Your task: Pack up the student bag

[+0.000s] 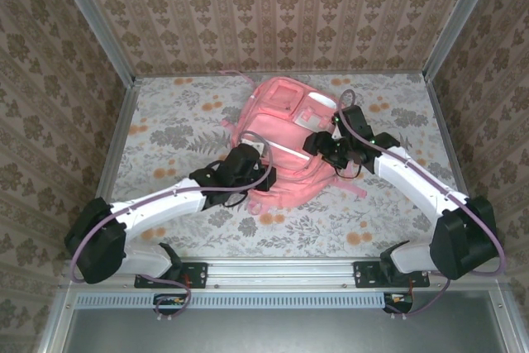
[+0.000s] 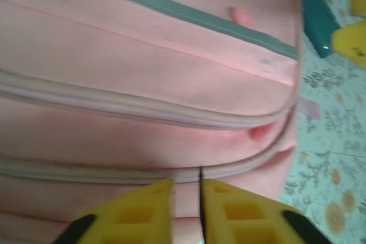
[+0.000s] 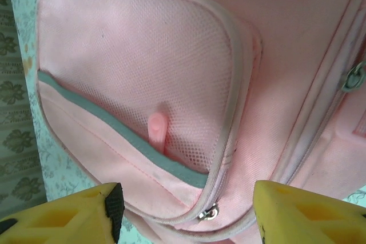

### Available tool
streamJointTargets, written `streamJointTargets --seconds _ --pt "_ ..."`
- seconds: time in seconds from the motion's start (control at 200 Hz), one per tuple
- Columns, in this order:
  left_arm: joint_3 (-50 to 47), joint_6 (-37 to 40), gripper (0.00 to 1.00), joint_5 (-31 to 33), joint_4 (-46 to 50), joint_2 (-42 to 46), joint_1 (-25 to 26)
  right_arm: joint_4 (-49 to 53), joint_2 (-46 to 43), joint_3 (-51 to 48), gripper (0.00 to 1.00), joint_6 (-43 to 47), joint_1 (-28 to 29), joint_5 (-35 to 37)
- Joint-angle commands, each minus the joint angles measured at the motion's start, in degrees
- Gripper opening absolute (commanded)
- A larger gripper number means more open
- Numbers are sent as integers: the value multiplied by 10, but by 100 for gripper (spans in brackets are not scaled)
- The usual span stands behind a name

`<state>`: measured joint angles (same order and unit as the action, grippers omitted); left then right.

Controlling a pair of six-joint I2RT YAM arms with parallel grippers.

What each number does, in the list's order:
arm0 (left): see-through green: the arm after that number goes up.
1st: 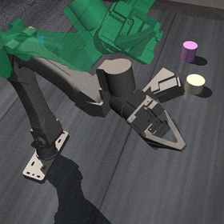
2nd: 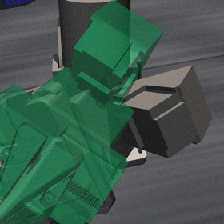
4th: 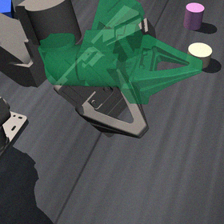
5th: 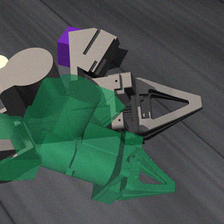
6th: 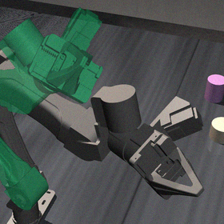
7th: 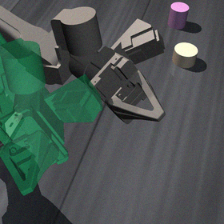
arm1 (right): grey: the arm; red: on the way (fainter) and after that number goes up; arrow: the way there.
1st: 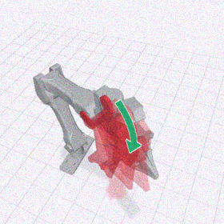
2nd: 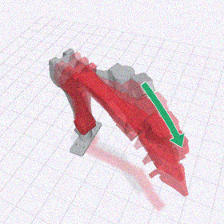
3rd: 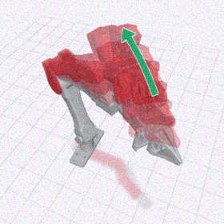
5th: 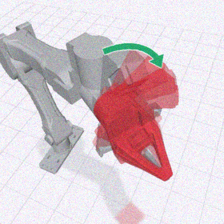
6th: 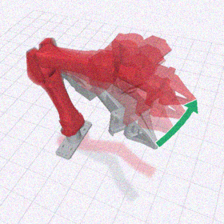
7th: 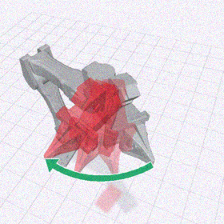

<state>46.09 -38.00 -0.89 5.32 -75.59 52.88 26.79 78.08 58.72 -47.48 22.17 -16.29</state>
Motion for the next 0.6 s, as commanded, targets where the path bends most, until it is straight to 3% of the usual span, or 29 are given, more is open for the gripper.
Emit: streamJointTargets --seconds 0.0,0.2,0.44,0.6 --pt "23 30 26 -36 -34 -7 10 11 12 2 62 -7 4 -50" --pt "39 35 29 -44 -45 -28 23 -13 43 10 54 -24 4 -44" --pt "50 37 31 -41 -49 -56 29 -20 72 19 53 -27 3 -55" --pt "62 42 36 -40 -51 -74 28 -74 77 21 36 -41 3 -110"
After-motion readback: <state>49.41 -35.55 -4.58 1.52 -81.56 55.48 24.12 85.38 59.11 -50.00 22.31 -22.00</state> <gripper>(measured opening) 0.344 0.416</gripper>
